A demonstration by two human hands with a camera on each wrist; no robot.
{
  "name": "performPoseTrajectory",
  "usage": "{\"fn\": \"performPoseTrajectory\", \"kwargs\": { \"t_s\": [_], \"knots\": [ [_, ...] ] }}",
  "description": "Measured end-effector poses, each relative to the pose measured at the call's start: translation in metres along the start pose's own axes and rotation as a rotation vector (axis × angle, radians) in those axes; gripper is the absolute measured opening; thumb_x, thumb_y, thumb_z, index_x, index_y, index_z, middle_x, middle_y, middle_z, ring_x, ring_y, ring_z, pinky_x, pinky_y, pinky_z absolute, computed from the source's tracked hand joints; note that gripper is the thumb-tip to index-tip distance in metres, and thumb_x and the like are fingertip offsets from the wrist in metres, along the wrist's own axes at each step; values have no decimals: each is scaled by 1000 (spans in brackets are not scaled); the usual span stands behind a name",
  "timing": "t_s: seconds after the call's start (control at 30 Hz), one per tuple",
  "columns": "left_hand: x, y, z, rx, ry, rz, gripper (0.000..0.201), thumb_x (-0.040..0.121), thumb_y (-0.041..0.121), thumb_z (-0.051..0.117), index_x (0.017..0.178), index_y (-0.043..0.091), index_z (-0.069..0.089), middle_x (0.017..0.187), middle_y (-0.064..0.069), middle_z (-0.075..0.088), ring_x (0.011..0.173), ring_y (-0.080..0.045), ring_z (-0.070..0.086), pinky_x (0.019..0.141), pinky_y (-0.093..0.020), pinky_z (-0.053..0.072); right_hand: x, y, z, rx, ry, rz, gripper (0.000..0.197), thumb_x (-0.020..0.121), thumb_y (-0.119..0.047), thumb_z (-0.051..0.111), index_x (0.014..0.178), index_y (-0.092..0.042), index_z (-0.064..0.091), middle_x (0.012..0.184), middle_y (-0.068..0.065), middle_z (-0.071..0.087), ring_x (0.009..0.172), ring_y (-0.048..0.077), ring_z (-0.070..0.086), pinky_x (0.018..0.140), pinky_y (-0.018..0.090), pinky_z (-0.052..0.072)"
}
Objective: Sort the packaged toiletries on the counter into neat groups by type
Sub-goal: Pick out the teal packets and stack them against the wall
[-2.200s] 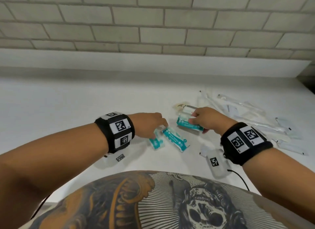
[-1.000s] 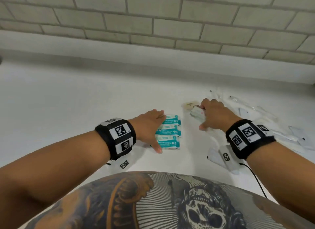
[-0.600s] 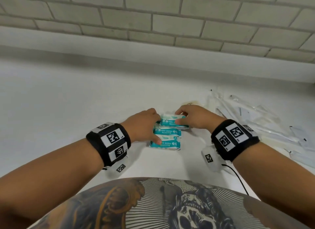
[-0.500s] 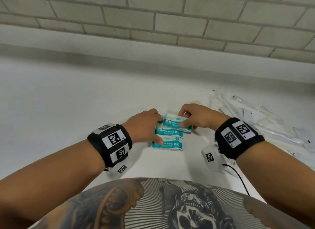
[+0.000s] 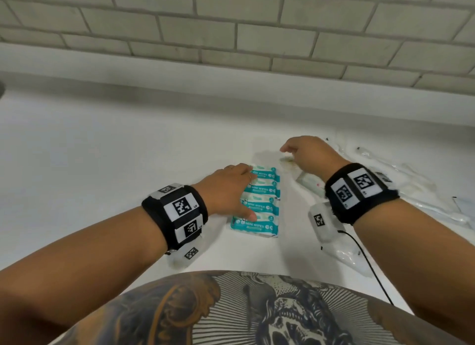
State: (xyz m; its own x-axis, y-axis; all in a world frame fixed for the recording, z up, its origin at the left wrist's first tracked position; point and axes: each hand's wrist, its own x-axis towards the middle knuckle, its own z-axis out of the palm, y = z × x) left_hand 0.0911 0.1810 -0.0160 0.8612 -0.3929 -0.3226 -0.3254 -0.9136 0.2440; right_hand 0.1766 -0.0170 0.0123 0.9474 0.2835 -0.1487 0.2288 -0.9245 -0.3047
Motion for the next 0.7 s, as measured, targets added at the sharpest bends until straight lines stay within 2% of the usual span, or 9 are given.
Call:
{"fn": "performPoseTrajectory", "kwargs": {
  "t_s": [0.1,0.17,0.2,0.27,0.37,0.43,0.5,0.63,0.7],
  "knots": [
    [11,5,-1,21,-76,14,109,75,64,66,154,20,4,162,6,-5,149,-15,1,121,-35,10,-16,22,-11,-56,14,70,25,90,-25,58,115,-22,62,121,1,61,103,19,56,85,31,44],
    [17,9,-1,47,-107,19,108,77,63,64,154,17,3,162,4,-5,149,-15,0,121,-35,10,-30,33,-5,-191,-136,124,49,78,-37,73,121,-24,52,119,0,54,100,19,52,82,33,44],
    [20,12,0,58,-116,17,107,78,62,63,154,16,4,162,4,-4,149,-15,2,121,-35,12,-35,37,2,-243,-203,151,61,73,-39,78,123,-24,47,118,1,51,100,21,51,82,34,46],
    [22,16,0,73,-116,7,104,79,61,63,153,15,6,162,5,-1,148,-14,7,120,-35,17,-44,43,14,-269,-206,151,68,69,-33,81,123,-21,42,113,3,52,97,23,52,78,35,48],
    [23,17,-1,81,-97,-6,103,77,62,64,153,17,10,162,7,3,147,-13,13,119,-34,20,-49,46,16,-109,-151,100,51,74,-26,77,113,-20,45,102,0,57,87,22,56,70,33,48],
    [22,18,-1,75,-104,-13,103,77,62,64,153,18,10,162,8,2,147,-13,14,119,-34,20,-48,41,12,100,-212,100,30,80,-30,72,102,-19,55,96,0,62,86,22,61,76,37,53],
    [22,18,0,81,-108,-23,103,77,63,64,153,19,10,161,9,2,147,-14,14,118,-34,21,-44,38,10,251,-260,142,10,88,-24,64,92,-15,66,91,2,67,83,23,65,81,38,55],
    [23,19,-1,93,-109,-36,104,76,63,64,153,20,10,161,10,3,147,-14,15,117,-34,21,-30,42,13,91,-224,241,13,90,-16,59,91,-12,72,76,1,67,63,15,60,71,28,53],
    [24,19,-1,93,-115,-35,104,76,64,64,153,20,9,161,10,2,147,-14,15,117,-34,20,-27,42,13,65,-188,242,17,92,-20,59,92,-10,72,77,1,66,66,15,59,74,29,52]
  ]
}}
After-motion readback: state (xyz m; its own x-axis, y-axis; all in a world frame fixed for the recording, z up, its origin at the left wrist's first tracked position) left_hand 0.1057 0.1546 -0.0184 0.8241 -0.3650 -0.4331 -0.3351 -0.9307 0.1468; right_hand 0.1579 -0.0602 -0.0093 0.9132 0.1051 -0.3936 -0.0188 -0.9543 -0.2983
